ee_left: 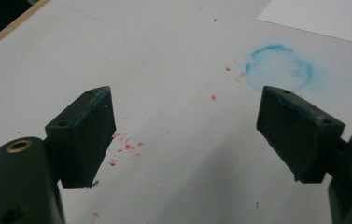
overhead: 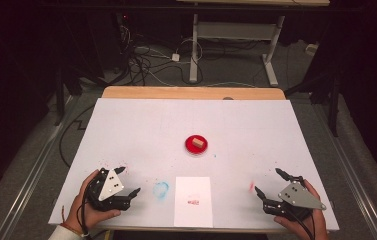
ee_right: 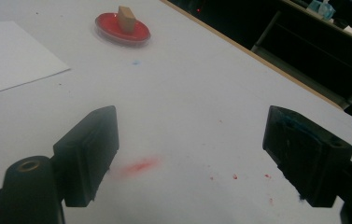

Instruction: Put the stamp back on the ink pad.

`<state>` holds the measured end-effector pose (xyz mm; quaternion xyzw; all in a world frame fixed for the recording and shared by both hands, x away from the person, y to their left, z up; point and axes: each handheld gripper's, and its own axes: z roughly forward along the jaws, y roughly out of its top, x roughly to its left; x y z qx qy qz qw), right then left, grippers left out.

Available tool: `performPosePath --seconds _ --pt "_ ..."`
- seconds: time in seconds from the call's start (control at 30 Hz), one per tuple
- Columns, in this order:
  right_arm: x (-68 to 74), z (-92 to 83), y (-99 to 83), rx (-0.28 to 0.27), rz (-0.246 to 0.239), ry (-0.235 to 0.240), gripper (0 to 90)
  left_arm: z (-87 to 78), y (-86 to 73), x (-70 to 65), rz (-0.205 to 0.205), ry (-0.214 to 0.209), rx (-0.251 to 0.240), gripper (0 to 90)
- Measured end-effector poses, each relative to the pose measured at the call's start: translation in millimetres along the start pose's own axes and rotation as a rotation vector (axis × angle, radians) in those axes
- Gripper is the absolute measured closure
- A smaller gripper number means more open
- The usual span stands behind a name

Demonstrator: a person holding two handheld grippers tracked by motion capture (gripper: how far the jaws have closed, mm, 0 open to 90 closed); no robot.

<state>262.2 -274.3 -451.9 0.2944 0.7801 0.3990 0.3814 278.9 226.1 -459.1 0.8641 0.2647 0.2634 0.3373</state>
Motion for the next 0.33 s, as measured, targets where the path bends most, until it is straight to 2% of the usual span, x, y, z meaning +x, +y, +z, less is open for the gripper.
performPosePath --seconds 0.33 --pt "-1.3 1.3 0.4 -0.006 0.004 -0.008 18.5 -0.6 -0.2 1.3 -0.009 0.002 -0.002 19.1"
